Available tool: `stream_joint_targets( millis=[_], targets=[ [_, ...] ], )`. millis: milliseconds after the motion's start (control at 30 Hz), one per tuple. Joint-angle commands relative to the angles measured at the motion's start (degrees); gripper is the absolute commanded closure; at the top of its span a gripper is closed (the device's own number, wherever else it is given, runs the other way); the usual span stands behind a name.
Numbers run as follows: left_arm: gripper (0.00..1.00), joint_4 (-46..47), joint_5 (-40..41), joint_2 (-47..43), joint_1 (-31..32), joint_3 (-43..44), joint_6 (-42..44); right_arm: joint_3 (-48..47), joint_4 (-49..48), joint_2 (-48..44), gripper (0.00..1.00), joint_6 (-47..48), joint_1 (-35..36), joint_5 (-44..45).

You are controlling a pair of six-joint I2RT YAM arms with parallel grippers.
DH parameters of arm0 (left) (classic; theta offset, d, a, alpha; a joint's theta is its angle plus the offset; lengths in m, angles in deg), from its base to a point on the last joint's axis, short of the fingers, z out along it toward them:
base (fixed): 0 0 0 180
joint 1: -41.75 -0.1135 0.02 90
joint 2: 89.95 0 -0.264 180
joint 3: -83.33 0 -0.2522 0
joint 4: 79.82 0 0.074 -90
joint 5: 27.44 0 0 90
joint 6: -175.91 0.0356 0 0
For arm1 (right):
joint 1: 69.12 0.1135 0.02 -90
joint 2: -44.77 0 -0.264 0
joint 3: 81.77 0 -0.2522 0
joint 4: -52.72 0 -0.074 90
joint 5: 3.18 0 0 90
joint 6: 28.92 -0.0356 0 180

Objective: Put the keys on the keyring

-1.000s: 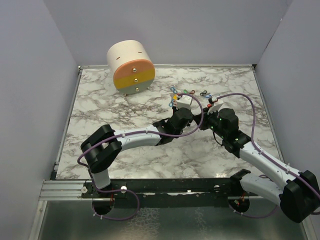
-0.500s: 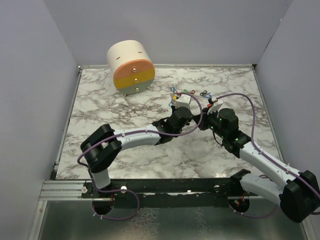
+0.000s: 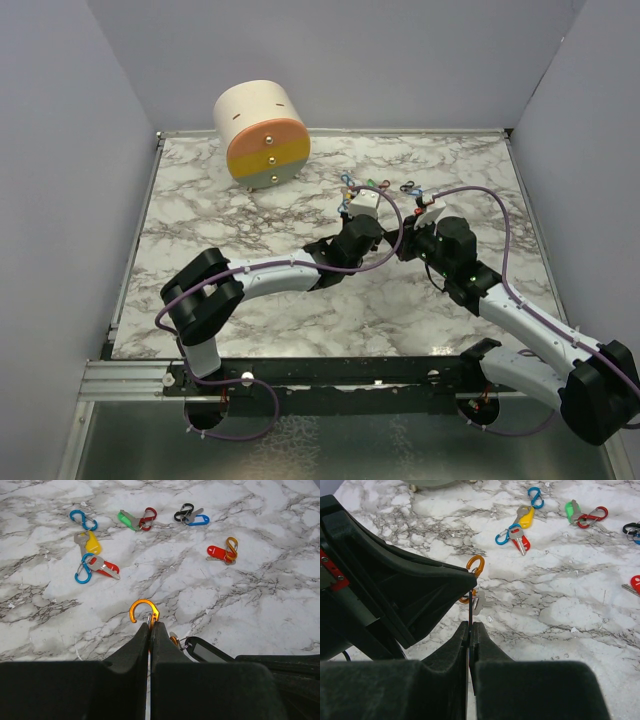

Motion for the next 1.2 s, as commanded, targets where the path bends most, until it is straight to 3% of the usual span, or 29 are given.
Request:
stream_joint_targets(
  millis=[0, 467, 600, 700, 867, 1000, 1167],
  targets=[
    [1.00, 0.9, 1.8, -2.3, -0.5, -0.8, -0.5, -0.5, 0.0, -1.3, 0.99, 0.6, 0.5, -0.8],
    [1.00, 1.0, 1.7, -2.5, -1.0, -1.3, -0.5, -0.5, 0.1, -1.5, 0.99, 0.6, 0.5, -0.2],
    [0.94, 0.9, 1.6, -2.5, -1.0, -1.4, -0.6, -0.4, 0.2, -1.6, 0.99, 0.5, 0.6, 0.1],
    [0.77, 0.9, 1.7, -2.5, -1.1, -1.6, -0.9, -0.5, 0.4, -1.7, 0.99, 0.4, 0.6, 0.8],
    [0.39, 0.9, 2.3, -4.5, -1.2, -2.2, -1.5, -0.5, 0.8, -2.0, 0.99, 0.4, 0.6, 1.6],
    [0.27, 0.9, 3.6, -5.6, -1.4, -3.0, -2.0, -0.5, 1.0, -2.2, 0.99, 0.3, 0.6, 2.1],
    [0.23, 0.9, 4.4, -7.3, -2.1, -4.7, -2.7, -0.5, 1.1, -2.4, 0.99, 0.3, 0.5, 2.5]
  ],
)
